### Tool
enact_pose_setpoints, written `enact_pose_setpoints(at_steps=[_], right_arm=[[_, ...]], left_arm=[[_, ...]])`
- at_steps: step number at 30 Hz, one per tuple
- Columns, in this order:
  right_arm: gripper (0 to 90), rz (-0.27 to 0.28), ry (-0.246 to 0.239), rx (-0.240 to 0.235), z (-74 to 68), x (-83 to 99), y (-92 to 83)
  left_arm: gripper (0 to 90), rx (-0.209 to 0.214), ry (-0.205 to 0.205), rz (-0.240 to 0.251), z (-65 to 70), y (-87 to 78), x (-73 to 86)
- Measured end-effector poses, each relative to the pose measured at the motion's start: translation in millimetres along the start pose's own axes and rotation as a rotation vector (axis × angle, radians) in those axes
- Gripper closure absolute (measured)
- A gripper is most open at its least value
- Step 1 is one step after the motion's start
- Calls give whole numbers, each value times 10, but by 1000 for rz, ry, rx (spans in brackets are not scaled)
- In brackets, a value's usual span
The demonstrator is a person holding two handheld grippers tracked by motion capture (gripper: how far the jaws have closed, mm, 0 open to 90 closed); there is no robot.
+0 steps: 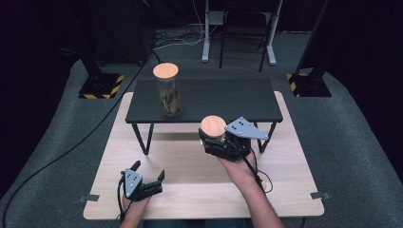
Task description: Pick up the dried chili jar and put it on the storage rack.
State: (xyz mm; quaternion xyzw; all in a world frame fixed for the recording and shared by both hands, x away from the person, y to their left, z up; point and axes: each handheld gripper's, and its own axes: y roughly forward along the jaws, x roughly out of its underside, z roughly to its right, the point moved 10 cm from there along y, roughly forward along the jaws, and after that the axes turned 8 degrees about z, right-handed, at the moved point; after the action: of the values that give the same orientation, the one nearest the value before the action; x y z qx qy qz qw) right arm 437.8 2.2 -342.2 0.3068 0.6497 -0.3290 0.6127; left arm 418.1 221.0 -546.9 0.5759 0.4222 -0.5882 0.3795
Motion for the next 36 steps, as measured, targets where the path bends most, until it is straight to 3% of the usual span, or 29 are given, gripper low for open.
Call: enact_pose_setpoints(at_steps=[4,15,23,36], right_arm=[[231,-4,-17,4,5,-46,33],[230,27,-4,28,77,-191,161],[230,32,6,53,193,-213,231],[231,41,11,65,215,-268,305]], left_arm=[[2,0,-3,3,-2,-1,-2],[2,0,0,1,1,-3,0],[2,-1,5,0,6,-2,0],[2,0,-1,4,1,-5,-2]])
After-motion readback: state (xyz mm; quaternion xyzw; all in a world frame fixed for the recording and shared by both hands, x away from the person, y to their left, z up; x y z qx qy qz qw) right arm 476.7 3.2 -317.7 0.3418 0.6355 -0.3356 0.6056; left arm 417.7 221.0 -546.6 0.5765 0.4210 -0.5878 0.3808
